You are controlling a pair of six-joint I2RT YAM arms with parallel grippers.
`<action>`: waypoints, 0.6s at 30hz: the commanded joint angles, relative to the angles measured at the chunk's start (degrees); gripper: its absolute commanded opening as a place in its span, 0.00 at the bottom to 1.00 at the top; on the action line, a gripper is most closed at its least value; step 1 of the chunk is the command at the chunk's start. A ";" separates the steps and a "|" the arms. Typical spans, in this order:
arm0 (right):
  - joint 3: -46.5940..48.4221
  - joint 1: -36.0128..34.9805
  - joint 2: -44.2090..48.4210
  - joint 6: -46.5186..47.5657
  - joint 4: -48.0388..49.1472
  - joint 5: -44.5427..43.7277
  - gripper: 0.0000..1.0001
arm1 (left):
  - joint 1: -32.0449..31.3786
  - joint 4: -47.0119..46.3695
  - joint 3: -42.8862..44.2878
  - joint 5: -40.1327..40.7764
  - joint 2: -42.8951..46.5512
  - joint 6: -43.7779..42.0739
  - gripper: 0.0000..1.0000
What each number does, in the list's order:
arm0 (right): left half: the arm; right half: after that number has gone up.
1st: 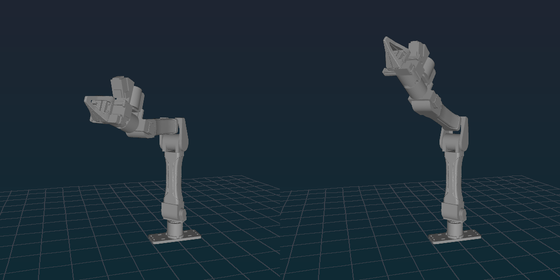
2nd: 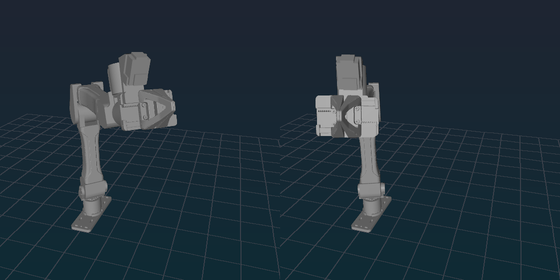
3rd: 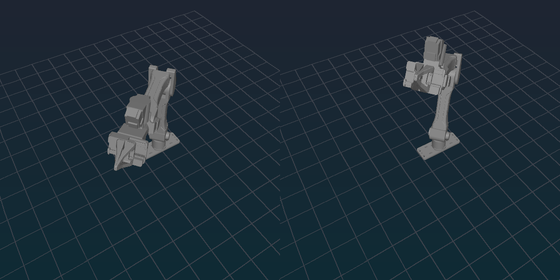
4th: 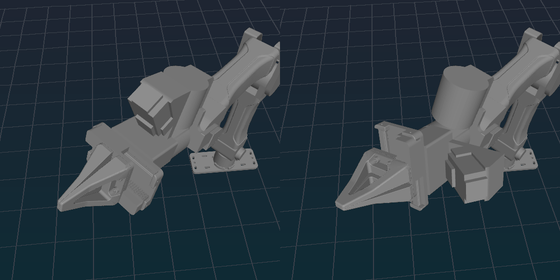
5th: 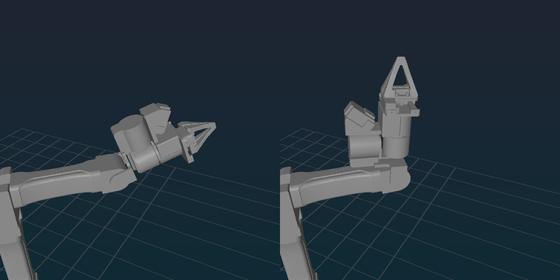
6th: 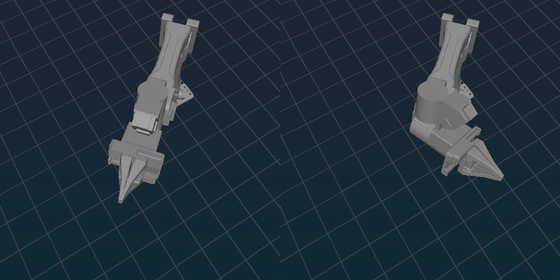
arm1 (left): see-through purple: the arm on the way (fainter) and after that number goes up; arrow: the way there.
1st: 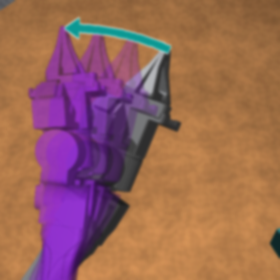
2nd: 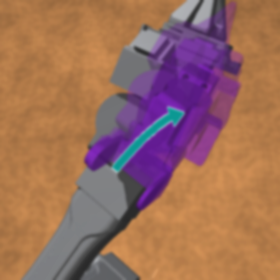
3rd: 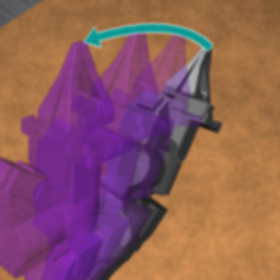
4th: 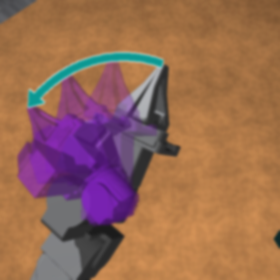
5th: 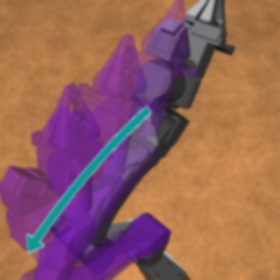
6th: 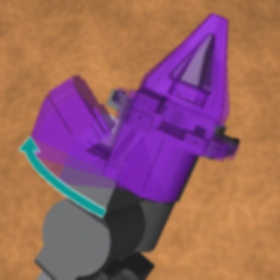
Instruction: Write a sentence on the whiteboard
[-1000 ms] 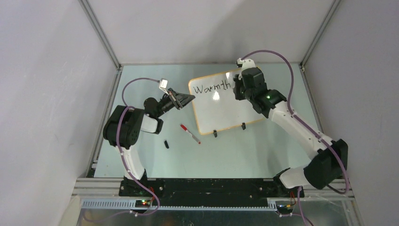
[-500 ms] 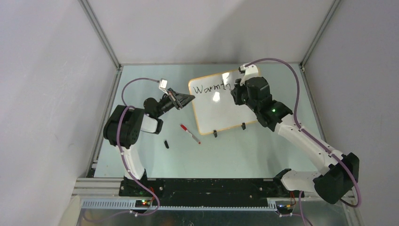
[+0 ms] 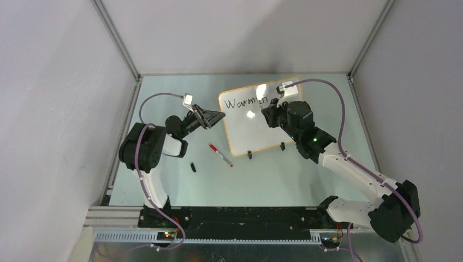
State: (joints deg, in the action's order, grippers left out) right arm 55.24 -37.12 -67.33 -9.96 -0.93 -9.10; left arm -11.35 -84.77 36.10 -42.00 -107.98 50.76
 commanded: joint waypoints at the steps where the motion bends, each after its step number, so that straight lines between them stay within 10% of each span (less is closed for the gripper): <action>1: -2.26 -1.42 1.69 -3.18 7.68 -1.71 0.00 | 0.50 -2.87 -0.67 1.15 2.49 -1.91 0.45; 18: -3.25 -2.98 1.11 -3.68 11.65 1.13 0.00 | 0.42 -2.86 -1.55 0.72 2.77 -0.84 0.50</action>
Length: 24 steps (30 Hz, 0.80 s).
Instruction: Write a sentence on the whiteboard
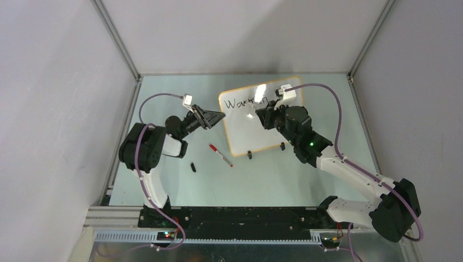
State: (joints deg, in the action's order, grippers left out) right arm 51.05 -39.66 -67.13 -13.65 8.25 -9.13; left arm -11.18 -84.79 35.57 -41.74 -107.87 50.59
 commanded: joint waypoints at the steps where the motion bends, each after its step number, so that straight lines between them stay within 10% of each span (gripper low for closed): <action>1: 0.97 -0.43 1.47 0.02 1.44 -0.21 0.00 | 0.26 -2.88 -1.38 0.62 3.04 -0.84 0.50; 12: 0.90 -3.18 2.62 -18.94 -1.89 -27.99 0.00 | -0.21 -2.86 -3.01 2.15 3.95 -1.65 0.49; 24: 0.82 -0.18 6.52 -5.96 -0.40 6.77 0.00 | -0.54 -2.84 -3.11 2.79 3.81 -1.85 0.48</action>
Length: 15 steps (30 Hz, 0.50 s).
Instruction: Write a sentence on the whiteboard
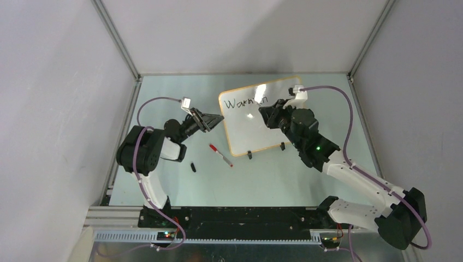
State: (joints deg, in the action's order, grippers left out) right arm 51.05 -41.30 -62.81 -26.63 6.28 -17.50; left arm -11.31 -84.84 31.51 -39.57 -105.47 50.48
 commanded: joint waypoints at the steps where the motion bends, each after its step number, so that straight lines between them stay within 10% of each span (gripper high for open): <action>1: 0.77 1.52 2.35 8.15 1.24 15.74 0.00 | -0.45 -2.81 1.06 0.63 1.36 -1.72 0.48; 15: 0.24 3.23 2.10 5.12 -5.56 -0.84 0.00 | -0.73 -2.79 2.21 0.30 -0.11 -2.09 0.53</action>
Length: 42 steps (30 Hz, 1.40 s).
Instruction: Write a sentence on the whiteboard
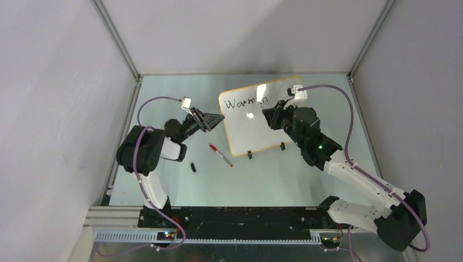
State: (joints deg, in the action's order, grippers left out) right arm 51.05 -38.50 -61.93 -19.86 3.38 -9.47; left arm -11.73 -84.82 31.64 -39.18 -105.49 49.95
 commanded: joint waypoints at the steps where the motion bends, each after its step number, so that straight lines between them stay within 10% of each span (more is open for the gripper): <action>1: 0.13 0.95 1.61 -3.10 -2.88 -10.37 0.00 | -0.31 -2.81 2.27 -0.28 -0.29 -1.55 0.52; 16: -1.69 5.65 3.04 -2.56 -1.54 -3.16 0.00 | -0.21 -2.81 7.17 -2.91 -3.83 -0.19 0.42; 28: 2.87 7.69 1.14 -1.26 -6.80 3.72 0.00 | 0.05 -2.77 8.22 -5.73 -4.03 0.23 0.02; 42: 9.34 -2.57 -10.81 4.50 -7.28 1.35 0.00 | 0.46 -2.81 7.89 -5.47 -4.37 1.04 0.00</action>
State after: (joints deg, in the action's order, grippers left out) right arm 56.93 -38.70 -71.88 -17.85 -4.34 -5.56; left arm -11.55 -85.19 38.26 -43.75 -109.40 52.03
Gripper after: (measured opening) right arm 0.139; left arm 0.021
